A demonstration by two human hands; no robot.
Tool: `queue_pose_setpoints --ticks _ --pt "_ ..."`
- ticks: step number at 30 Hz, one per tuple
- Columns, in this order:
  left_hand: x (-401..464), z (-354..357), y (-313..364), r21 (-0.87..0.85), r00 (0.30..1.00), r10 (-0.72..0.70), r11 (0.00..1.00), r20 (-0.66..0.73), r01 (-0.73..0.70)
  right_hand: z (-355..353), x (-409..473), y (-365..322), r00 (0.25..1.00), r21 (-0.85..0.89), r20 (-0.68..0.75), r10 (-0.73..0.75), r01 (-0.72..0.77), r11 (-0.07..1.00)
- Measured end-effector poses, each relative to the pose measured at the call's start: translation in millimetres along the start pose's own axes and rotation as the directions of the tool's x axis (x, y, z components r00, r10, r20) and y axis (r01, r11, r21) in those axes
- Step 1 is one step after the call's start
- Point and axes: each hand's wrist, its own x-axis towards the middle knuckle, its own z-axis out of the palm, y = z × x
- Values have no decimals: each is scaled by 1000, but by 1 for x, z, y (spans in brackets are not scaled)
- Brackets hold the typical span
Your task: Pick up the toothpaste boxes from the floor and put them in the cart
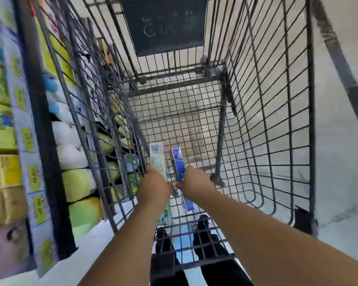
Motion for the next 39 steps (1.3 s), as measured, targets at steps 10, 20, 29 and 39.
queue_pose_setpoints --ticks 10,20,29,39 --pt "17 17 -7 9 993 -59 998 105 59 17 4 -8 990 22 126 -63 60 998" --pt "-35 -36 -9 -52 973 142 990 181 -134 -24 -57 -24 979 -144 151 -135 156 977" --pt "-175 -163 -50 -158 956 269 955 119 -249 -117 -178 -63 935 -286 42 -352 349 892" --pt "-283 -191 -151 -143 976 173 978 134 -154 -131 -275 -87 854 -522 56 -517 467 714"
